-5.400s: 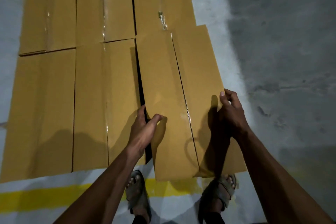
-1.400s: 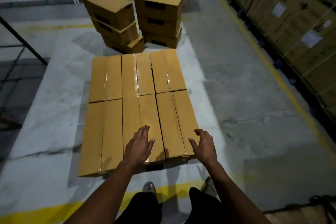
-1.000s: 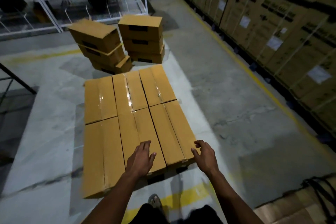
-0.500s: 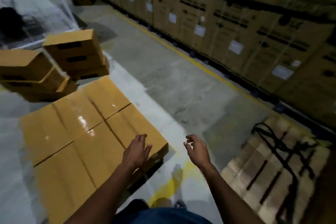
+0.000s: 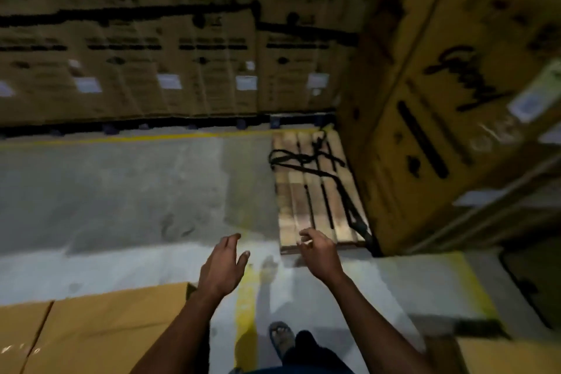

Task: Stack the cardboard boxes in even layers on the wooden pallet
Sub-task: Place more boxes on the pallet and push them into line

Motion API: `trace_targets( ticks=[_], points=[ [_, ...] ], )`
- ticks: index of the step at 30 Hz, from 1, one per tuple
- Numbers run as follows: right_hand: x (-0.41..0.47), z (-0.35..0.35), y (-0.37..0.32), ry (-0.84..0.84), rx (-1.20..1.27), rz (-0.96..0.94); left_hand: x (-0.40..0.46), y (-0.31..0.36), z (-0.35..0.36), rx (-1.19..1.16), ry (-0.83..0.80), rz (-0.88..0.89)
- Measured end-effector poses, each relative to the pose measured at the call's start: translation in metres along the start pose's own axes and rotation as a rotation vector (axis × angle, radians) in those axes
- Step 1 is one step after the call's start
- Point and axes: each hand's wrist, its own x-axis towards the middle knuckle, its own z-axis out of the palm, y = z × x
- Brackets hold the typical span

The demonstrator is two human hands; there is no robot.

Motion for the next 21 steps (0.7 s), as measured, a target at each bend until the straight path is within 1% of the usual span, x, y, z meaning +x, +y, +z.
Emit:
trace_targets(
  ticks=[3, 7, 11, 14, 17, 21],
  points=[
    [-0.052, -0.02, 0.018, 0.103, -0.057, 0.121, -0.002, 0.017, 0.016, 0.001, -0.077, 0.125],
    [-0.134, -0.04, 0.042, 0.298, -0.086, 0.309, -0.019, 0.05, 0.05, 0.025, -0.21, 0.321],
    [-0.211, -0.058, 0.067, 0.408, -0.084, 0.472, -0.048, 0.106, 0.076, 0.022, -0.259, 0.505],
    [-0.256, -0.071, 0.085, 0.5, -0.053, 0.561, -0.07, 0.148, 0.09, 0.02, -0.319, 0.618],
    [-0.293, -0.088, 0.097, 0.586, -0.01, 0.628, -0.09, 0.185, 0.104, 0.069, -0.354, 0.716],
    [-0.332, -0.116, 0.114, 0.658, 0.015, 0.669, -0.106, 0.223, 0.13, 0.065, -0.392, 0.779]
  ],
)
